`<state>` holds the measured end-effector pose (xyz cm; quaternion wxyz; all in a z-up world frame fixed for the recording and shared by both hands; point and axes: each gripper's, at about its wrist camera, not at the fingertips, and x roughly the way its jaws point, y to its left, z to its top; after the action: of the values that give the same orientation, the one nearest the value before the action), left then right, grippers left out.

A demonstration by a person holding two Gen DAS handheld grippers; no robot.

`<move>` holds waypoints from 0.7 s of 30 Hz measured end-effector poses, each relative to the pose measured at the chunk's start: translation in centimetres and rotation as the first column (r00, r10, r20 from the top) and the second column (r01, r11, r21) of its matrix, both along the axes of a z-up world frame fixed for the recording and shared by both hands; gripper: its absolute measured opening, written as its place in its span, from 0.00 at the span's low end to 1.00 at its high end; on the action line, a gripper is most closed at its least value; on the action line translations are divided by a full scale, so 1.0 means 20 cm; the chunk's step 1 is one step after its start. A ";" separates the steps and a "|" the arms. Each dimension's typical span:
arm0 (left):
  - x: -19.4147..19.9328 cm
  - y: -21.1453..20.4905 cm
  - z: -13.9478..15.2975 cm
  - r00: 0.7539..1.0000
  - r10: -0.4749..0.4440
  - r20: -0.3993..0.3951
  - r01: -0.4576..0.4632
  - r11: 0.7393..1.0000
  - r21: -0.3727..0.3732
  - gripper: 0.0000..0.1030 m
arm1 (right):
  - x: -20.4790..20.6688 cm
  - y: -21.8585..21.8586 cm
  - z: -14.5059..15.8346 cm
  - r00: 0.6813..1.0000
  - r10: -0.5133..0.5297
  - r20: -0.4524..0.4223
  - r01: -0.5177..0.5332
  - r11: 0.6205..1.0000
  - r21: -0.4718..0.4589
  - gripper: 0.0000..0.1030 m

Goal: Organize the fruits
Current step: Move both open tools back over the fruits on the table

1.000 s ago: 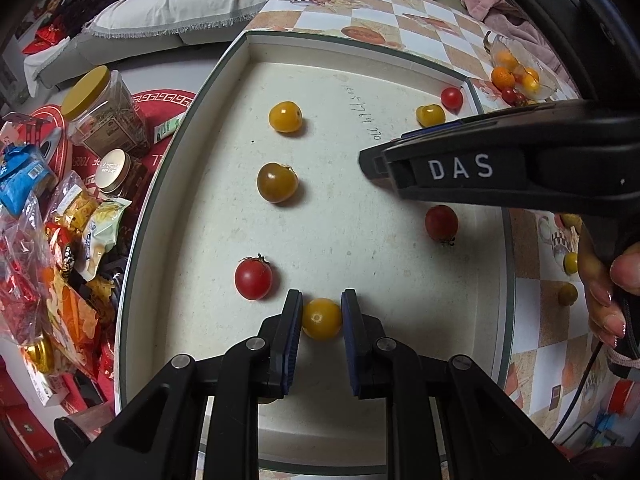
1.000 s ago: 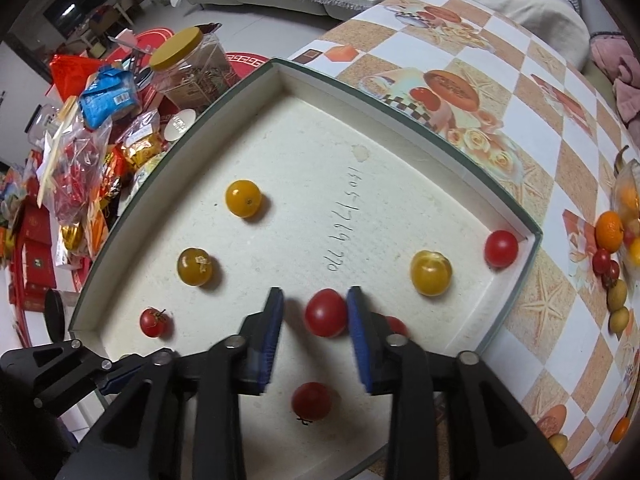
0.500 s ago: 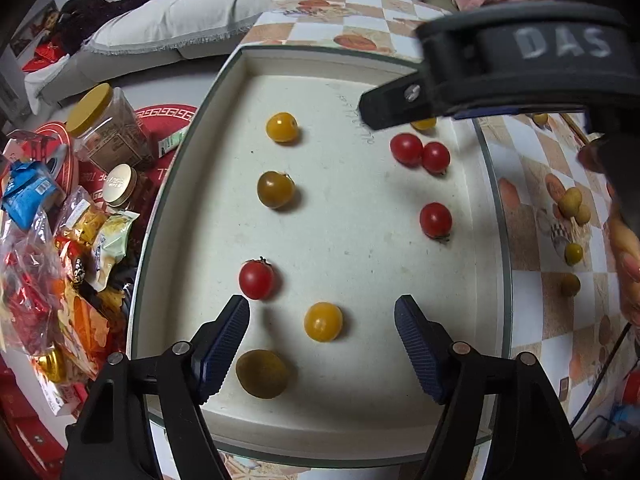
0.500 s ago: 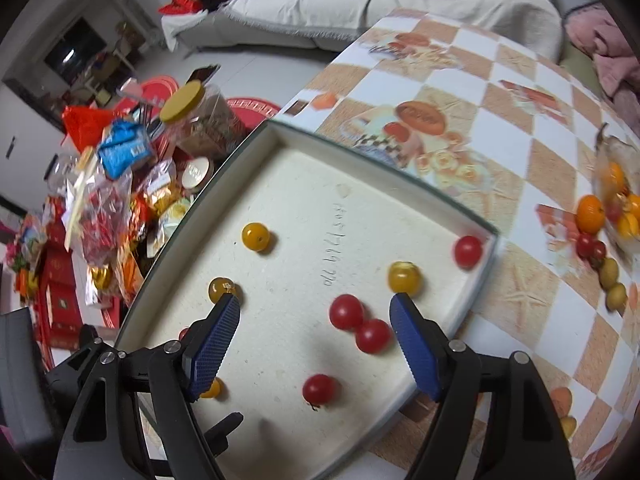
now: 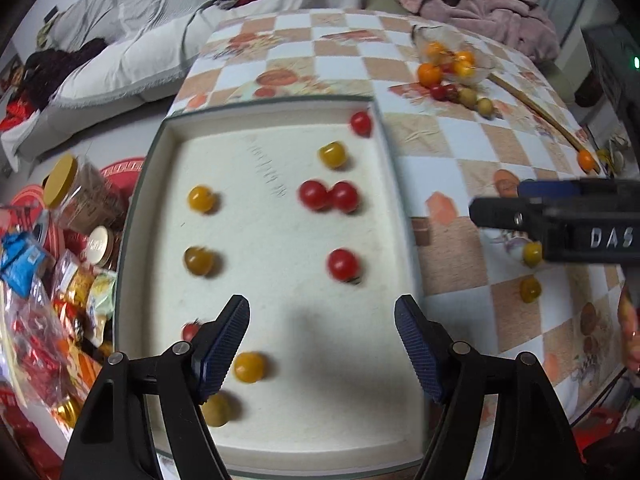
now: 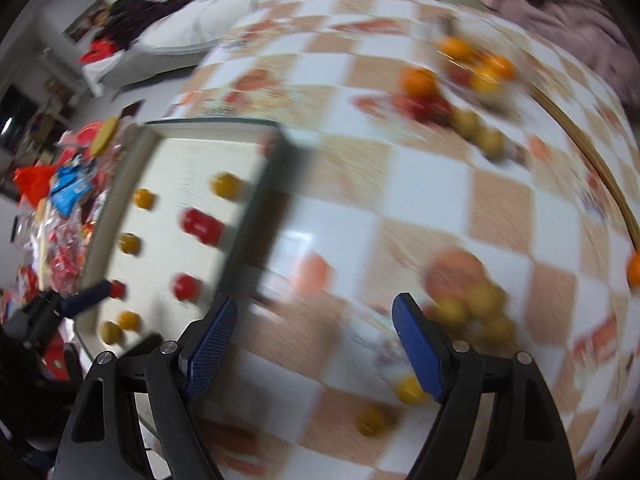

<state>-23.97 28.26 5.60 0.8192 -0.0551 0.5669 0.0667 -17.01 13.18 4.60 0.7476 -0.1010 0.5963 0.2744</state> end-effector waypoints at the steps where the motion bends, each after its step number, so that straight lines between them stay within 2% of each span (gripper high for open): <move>1: 0.02 -0.04 0.02 1.000 -0.017 0.007 0.017 1.000 0.007 0.73 | 0.00 -0.06 -0.01 1.000 -0.028 -0.003 0.028 1.000 -0.009 0.80; 5: 0.07 -0.20 0.07 0.994 -0.107 0.035 0.106 0.994 0.033 0.73 | 0.02 -0.26 -0.03 0.993 -0.120 -0.010 0.120 0.992 -0.037 0.80; 9: 0.12 -0.34 0.06 0.985 -0.170 0.018 0.170 0.985 0.004 0.73 | 0.01 -0.43 -0.06 0.980 -0.199 -0.023 0.197 0.979 -0.060 0.80; 15: 0.16 -0.49 -0.02 0.973 -0.227 -0.042 0.225 0.973 -0.049 0.73 | 0.00 -0.59 -0.09 0.964 -0.262 -0.036 0.258 0.962 -0.085 0.80; 21: 0.18 -0.58 -0.07 0.968 -0.240 -0.078 0.233 0.969 -0.081 0.73 | 0.00 -0.72 -0.10 0.954 -0.296 -0.045 0.291 0.952 -0.095 0.80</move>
<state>-20.44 16.72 4.27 0.7933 -0.0134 0.6067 -0.0495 -17.04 -1.23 2.53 0.7570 -0.0359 0.6379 0.1368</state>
